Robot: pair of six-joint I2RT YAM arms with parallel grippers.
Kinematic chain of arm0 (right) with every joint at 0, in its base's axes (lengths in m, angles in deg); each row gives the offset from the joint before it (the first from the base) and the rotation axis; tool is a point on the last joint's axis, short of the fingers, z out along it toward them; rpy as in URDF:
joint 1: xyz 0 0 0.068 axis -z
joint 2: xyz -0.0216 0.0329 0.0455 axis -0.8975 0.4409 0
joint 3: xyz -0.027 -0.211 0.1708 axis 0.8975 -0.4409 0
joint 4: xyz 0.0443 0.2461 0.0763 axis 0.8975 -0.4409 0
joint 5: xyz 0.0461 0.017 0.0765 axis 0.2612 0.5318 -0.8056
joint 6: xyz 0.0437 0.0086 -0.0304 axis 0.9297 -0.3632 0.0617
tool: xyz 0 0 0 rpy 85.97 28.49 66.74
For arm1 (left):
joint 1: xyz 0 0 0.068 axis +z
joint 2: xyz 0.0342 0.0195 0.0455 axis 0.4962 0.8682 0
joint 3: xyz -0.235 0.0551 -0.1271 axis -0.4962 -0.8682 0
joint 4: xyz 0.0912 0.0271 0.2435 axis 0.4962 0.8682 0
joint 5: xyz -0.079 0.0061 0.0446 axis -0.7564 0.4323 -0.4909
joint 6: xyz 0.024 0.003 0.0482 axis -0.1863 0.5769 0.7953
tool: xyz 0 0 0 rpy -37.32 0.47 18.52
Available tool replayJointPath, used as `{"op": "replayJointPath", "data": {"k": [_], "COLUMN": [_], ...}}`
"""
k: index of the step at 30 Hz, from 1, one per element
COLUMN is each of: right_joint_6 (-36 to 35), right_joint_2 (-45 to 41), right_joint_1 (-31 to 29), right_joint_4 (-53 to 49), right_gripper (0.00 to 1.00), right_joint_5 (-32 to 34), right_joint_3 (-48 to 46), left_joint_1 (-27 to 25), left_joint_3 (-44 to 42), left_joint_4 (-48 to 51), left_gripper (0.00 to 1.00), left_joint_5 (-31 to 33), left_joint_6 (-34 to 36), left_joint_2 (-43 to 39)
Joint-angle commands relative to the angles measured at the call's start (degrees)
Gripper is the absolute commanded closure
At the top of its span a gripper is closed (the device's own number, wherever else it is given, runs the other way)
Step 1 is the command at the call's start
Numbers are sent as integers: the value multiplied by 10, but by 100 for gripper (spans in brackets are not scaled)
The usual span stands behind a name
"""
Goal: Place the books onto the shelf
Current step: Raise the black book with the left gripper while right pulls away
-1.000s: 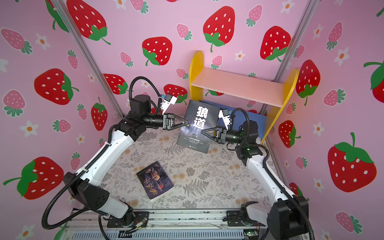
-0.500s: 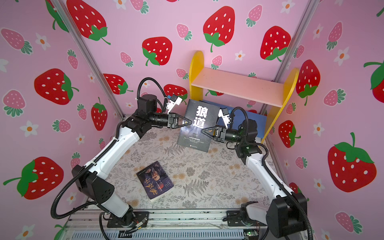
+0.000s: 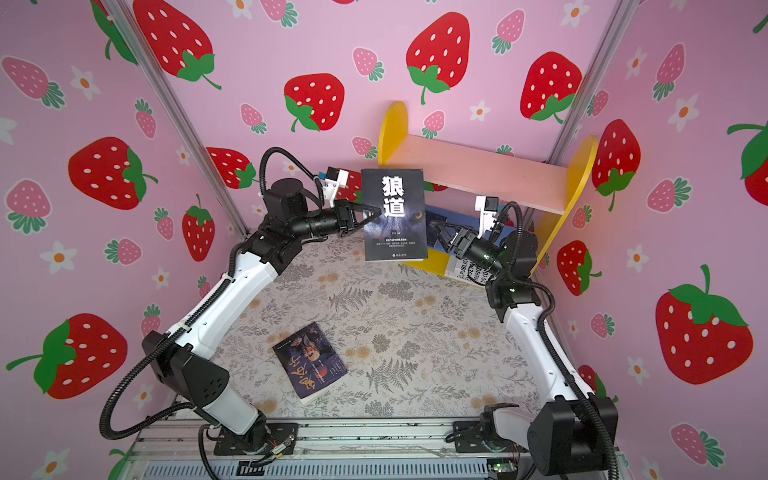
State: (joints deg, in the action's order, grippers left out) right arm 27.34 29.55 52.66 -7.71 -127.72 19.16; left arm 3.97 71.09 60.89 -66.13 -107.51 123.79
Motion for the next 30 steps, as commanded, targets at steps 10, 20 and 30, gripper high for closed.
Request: {"op": "replayJointPath", "data": {"k": [10, 20, 30], "right_joint_6": [-250, -291, -335], "right_joint_2": [-95, -96, -77], "right_joint_1": [-1, -3, -3], "right_joint_4": [-117, -48, 64], "right_gripper": [18, 18, 17], "right_joint_5": [306, 374, 393], "right_joint_3": [88, 56, 13], "left_joint_1": [-60, -136, -179], "left_joint_3": [204, 402, 452], "left_joint_4": [-112, -130, -188], "left_gripper": [100, 100, 100], "left_joint_5": [325, 518, 643], "left_joint_6": [-92, -81, -67], "left_joint_2": [94, 272, 357]}}
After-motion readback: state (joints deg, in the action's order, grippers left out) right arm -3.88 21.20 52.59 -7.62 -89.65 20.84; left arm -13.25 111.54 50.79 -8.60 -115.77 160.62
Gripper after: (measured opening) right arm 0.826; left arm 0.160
